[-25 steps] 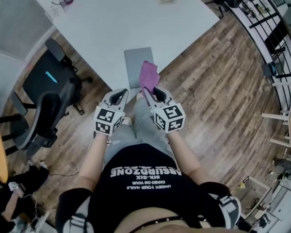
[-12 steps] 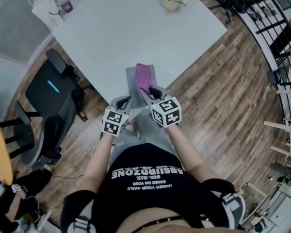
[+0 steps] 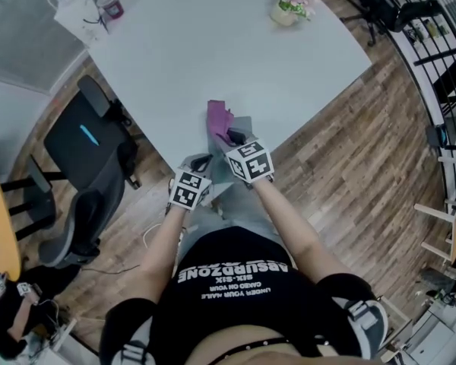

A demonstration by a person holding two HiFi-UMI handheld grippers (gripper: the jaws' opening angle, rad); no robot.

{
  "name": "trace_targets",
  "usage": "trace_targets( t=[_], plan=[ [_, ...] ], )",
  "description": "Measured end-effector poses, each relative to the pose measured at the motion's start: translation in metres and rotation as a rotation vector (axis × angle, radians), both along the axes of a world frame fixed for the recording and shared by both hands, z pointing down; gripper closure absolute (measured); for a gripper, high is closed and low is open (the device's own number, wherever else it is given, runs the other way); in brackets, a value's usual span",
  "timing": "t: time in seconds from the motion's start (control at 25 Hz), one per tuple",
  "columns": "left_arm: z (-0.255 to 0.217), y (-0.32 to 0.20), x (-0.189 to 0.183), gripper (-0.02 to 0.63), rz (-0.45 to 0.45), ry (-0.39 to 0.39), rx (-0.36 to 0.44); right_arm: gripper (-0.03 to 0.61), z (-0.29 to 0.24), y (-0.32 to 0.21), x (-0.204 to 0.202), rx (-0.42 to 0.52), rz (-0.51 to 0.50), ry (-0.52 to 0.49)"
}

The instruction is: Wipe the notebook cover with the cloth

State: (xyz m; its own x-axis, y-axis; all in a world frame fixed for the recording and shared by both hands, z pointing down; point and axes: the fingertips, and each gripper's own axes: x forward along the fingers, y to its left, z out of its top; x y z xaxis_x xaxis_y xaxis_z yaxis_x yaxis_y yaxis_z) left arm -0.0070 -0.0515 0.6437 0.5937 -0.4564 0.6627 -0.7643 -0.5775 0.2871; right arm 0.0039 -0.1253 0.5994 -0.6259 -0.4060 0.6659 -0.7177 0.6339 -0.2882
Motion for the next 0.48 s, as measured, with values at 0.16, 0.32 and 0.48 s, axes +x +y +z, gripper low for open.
trace_targets(
  t=[0.16, 0.32, 0.48],
  plan=[
    [0.014, -0.002, 0.004, 0.597, 0.012, -0.011, -0.037, 0.482, 0.024, -0.012, -0.004, -0.023, -0.026, 0.058],
    [0.025, -0.002, 0.005, 0.597, 0.027, -0.021, -0.076, 0.483, 0.038, -0.019, -0.012, -0.040, -0.052, 0.085],
    [0.035, 0.002, 0.002, 0.597, 0.031, -0.042, -0.098, 0.483, 0.055, -0.015, -0.020, -0.054, -0.104, 0.107]
  ],
)
